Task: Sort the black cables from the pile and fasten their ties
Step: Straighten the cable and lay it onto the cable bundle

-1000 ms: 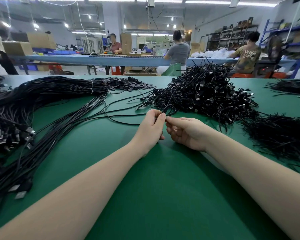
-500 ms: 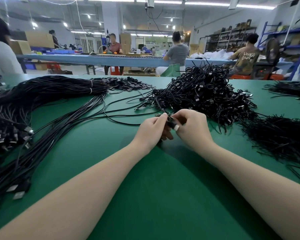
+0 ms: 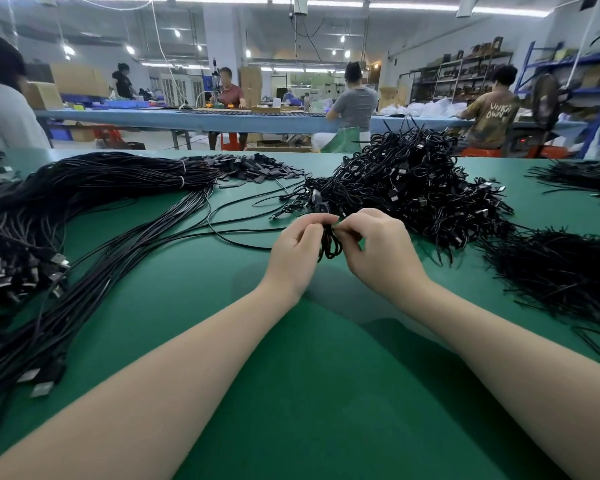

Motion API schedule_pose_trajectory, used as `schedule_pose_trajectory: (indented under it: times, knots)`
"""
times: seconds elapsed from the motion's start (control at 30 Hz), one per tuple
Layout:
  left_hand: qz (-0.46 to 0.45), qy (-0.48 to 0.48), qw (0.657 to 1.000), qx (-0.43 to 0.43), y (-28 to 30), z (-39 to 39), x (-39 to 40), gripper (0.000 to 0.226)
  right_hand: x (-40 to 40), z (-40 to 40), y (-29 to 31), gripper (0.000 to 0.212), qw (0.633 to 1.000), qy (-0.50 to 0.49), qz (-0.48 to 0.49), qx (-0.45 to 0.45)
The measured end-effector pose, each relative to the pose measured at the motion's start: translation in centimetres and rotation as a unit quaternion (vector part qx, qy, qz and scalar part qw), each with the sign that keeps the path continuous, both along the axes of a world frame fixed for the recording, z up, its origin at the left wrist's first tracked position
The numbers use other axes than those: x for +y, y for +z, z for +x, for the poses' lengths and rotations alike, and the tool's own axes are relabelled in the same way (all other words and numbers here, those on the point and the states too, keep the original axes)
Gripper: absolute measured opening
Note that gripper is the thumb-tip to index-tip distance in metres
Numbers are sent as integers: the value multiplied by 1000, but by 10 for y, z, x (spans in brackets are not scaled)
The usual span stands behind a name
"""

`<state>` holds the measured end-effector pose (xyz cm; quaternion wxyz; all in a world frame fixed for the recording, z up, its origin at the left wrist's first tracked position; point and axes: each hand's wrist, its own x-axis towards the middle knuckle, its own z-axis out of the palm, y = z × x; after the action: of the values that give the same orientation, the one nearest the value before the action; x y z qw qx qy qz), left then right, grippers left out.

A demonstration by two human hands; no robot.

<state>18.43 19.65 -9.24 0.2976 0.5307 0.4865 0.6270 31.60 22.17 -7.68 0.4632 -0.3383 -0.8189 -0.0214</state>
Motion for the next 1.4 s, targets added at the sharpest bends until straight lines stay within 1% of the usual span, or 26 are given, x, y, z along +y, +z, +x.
schedule_pose_trajectory:
  times: [0.03, 0.1, 0.13, 0.2, 0.27, 0.33, 0.37, 0.43, 0.5, 0.6, 0.77, 0.8, 0.87, 0.97, 1.1, 1.17, 1.2, 1.23, 1.27, 1.3, 1.33, 1.37, 1.4]
  knots:
    - [-18, -11, 1000, -15, 1, -1, 1, 36, 0, 1, 1, 11, 1000, 1, 10, -10]
    - [-64, -67, 994, -64, 3, -2, 1, 38, 0, 3, 2, 10, 999, -11, 41, -25]
    - [-83, -96, 989, -74, 3, -3, 0, 38, 1, 5, 2, 9, 998, -19, 59, -28]
    - [-82, -123, 988, -50, 0, -6, 1, 33, 1, 8, 0, 8, 997, -27, 72, -19]
    - [-42, -98, 994, 5, -4, -9, 2, 32, 2, 9, -2, 9, 999, -18, 51, 9]
    - [-1, -35, 998, 49, -6, -10, 2, 28, 2, 7, -4, 8, 999, -1, 36, 26]
    - [15, -18, 999, 49, -6, -10, 3, 23, 2, 6, -4, 8, 999, 3, 36, 32]
    - [17, -11, 999, 30, -7, -8, 3, 10, 2, 1, -5, 8, 998, -9, 30, 51]
    - [6, 5, 999, 31, -7, -6, 3, 6, 2, -2, -7, 11, 997, -25, -11, 71]
    - [8, 35, 999, 32, -7, -7, 5, 11, 1, -6, -8, 12, 989, -28, -95, 105]
    - [33, 75, 995, 62, -6, -6, 3, 19, 1, -8, -3, 9, 960, -13, -218, 177]
    - [35, 82, 994, 69, -6, -6, 3, 19, 2, -8, -2, 8, 955, -10, -235, 182]
    - [35, 83, 993, 77, -5, -6, 2, 17, 3, -6, 1, 7, 955, -10, -240, 176]
    - [24, 74, 995, 68, -5, -5, 0, 13, 4, -6, 0, 6, 964, -4, -220, 151]
    - [9, 58, 997, 48, -4, -6, -1, 10, 6, -6, -1, 11, 973, 7, -199, 119]
    - [-12, 26, 999, 18, -3, -5, -3, 5, 4, -3, -2, 12, 986, -13, -140, 85]
    - [-34, 4, 999, -16, -1, -5, -3, 9, 2, -2, -2, 12, 994, -22, -94, 56]
    - [-62, -21, 996, -64, 0, -6, -2, 21, 0, 0, -2, 11, 998, -25, -42, 25]
    - [-92, -48, 988, -116, 3, -8, -2, 31, -2, 1, -2, 11, 1000, -26, 13, -6]
    - [-115, -72, 978, -159, 5, -10, -2, 33, -3, 2, -1, 9, 997, -27, 63, -36]
    - [-128, -91, 970, -184, 7, -13, -2, 31, -3, 1, -1, 9, 992, -31, 103, -60]
    - [-134, -104, 967, -192, 8, -14, -2, 28, -3, 1, -1, 8, 989, -35, 128, -70]
    - [-135, -112, 967, -185, 9, -14, -2, 27, -3, 0, -2, 8, 988, -38, 133, -67]
